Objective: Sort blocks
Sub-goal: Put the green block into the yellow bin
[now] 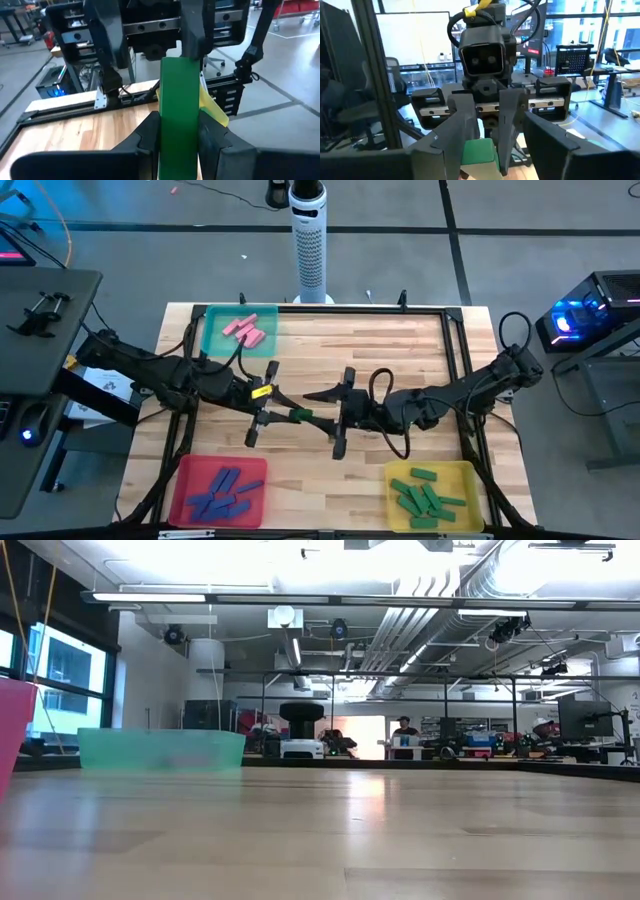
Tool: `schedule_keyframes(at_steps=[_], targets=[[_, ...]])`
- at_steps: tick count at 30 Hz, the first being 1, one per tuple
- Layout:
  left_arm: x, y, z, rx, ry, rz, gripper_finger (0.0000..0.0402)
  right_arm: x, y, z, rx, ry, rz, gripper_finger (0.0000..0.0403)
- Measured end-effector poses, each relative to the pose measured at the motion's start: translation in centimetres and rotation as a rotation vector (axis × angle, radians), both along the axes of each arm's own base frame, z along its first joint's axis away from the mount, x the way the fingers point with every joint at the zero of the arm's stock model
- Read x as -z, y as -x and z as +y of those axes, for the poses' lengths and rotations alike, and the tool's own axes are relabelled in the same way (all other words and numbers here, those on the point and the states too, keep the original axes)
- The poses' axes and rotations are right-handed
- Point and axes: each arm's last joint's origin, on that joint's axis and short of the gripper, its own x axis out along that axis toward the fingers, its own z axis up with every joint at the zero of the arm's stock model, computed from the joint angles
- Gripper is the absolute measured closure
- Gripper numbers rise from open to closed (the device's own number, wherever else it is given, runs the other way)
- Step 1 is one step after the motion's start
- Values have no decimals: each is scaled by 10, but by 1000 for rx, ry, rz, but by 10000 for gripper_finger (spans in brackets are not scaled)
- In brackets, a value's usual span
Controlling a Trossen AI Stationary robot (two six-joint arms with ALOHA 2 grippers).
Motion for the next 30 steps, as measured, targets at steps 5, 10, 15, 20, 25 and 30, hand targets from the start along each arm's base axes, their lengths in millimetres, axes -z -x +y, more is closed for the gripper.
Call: schedule_keyframes(at_steps=[5, 10, 15, 20, 25, 30], targets=[[-5, -2, 1, -27, 24, -38, 340, 5, -1, 1, -6, 32, 31, 230], [-4, -2, 1, -28, 32, -32, 340, 6, -2, 2, -26, 30, 36, 241], [-4, -2, 1, -32, 32, -37, 340, 5, -2, 1, -12, 22, 26, 247], [-4, -2, 1, -30, 47, -35, 335, 2, -2, 0, -8, 9, -9, 309], [2, -1, 1, -40, 54, 31, 264, -3, 10, 3, 19, -46, 26, 342], [21, 4, 3, -74, 49, 232, 197, -8, 54, 12, -33, -278, 269, 342]])
